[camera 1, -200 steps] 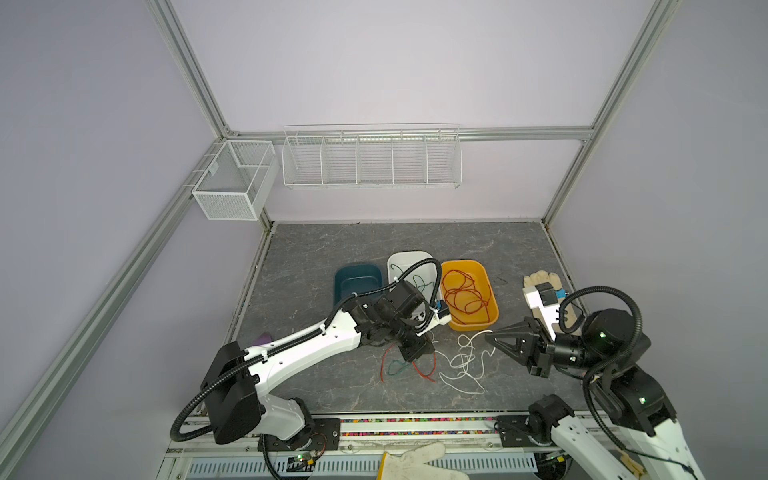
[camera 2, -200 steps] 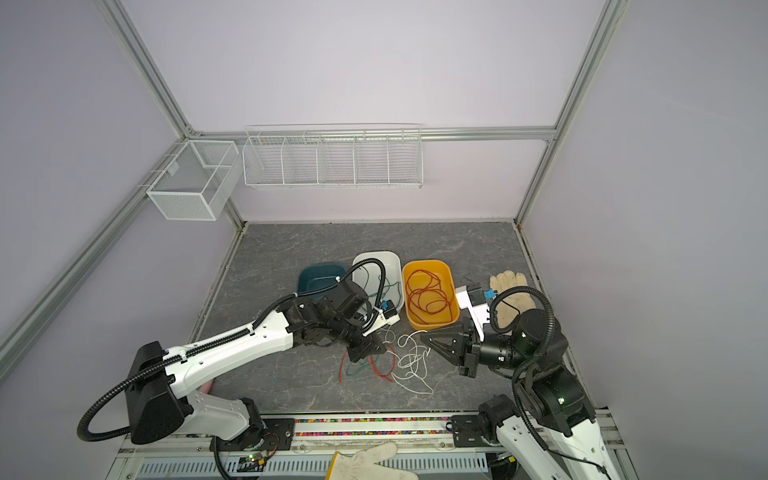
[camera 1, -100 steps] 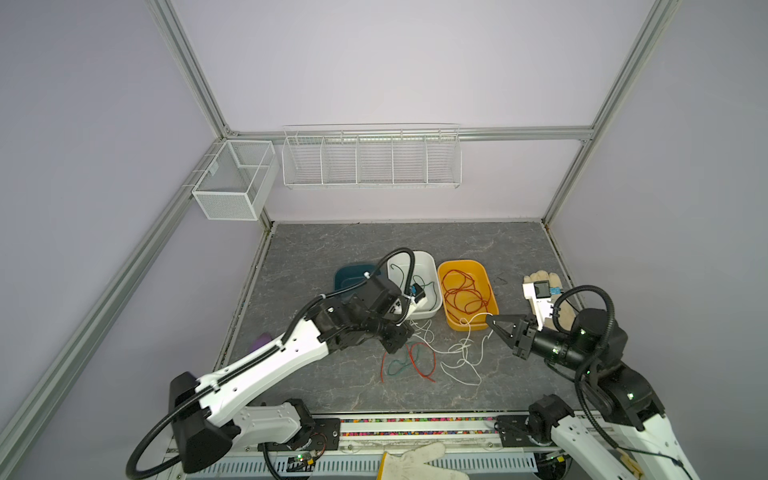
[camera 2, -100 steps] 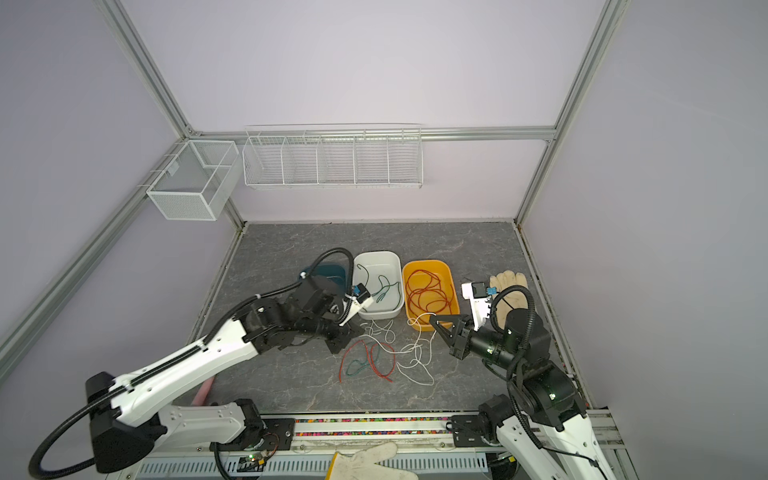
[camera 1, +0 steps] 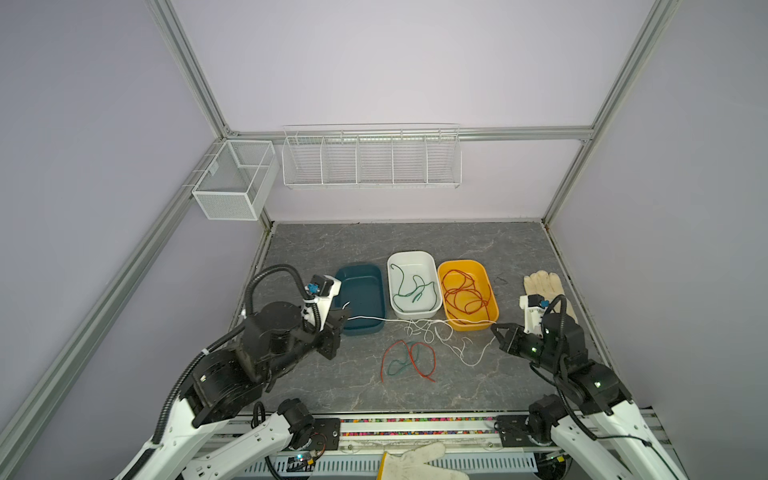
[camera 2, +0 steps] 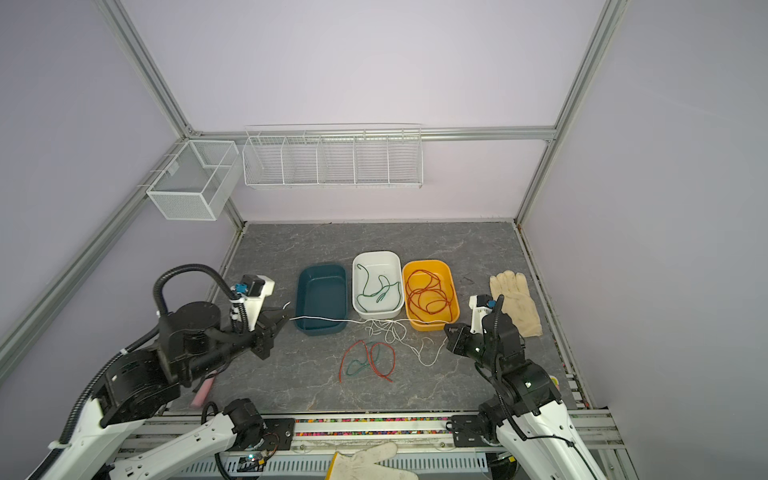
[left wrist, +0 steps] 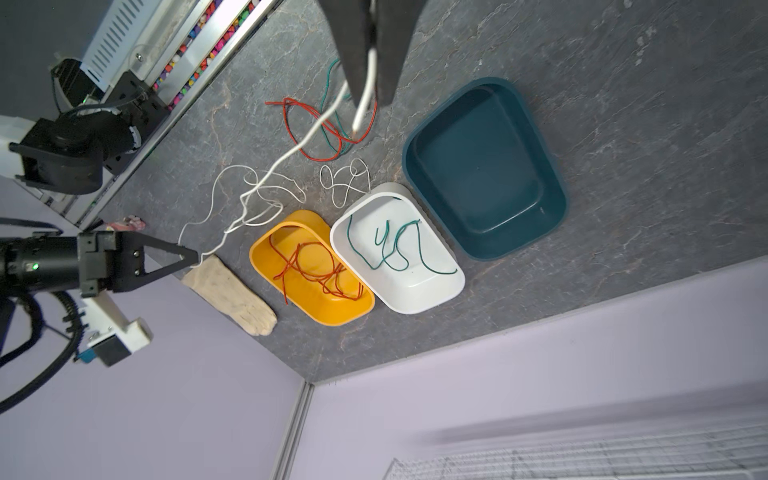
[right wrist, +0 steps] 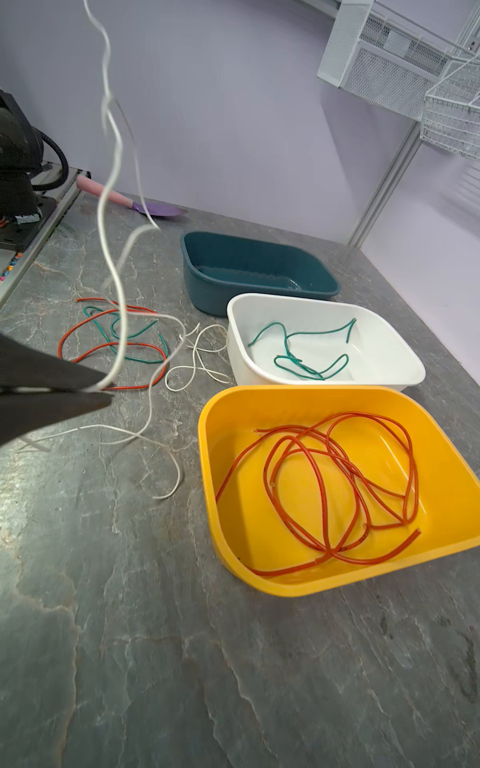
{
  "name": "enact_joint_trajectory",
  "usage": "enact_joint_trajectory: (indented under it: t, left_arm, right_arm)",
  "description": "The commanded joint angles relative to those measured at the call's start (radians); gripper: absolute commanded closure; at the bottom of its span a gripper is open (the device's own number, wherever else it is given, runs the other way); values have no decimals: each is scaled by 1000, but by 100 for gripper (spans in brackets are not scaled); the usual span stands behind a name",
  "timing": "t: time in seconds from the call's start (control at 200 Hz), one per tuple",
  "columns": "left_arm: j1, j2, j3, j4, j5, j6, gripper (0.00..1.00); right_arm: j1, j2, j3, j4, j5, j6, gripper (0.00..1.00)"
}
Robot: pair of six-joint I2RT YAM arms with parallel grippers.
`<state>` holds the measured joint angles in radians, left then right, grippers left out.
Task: Untangle the cables
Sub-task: 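Pull the white wire up and back with the left gripper, stretching it out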
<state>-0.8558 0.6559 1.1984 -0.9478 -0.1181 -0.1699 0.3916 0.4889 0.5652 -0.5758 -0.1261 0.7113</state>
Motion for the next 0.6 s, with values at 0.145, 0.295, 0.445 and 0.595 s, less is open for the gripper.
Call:
enact_joint_trajectory:
  t: [0.145,0.295,0.445,0.595]
  left_arm:
    - [5,-32,228,-207,-190,11,100]
    - [5,-43,297,-209,-199,-5,100]
    - [4,-7,304,-182,-141,-29,100]
    - [4,39,332,-143,-124,-28,100]
  right_arm:
    - [-25,35,-42,-1,96,38,94]
    - [-32,47,-60,39,53,20,94]
    - [-33,66,-56,128,-94,-33,80]
    - [-32,73,-32,158,-183,-69,57]
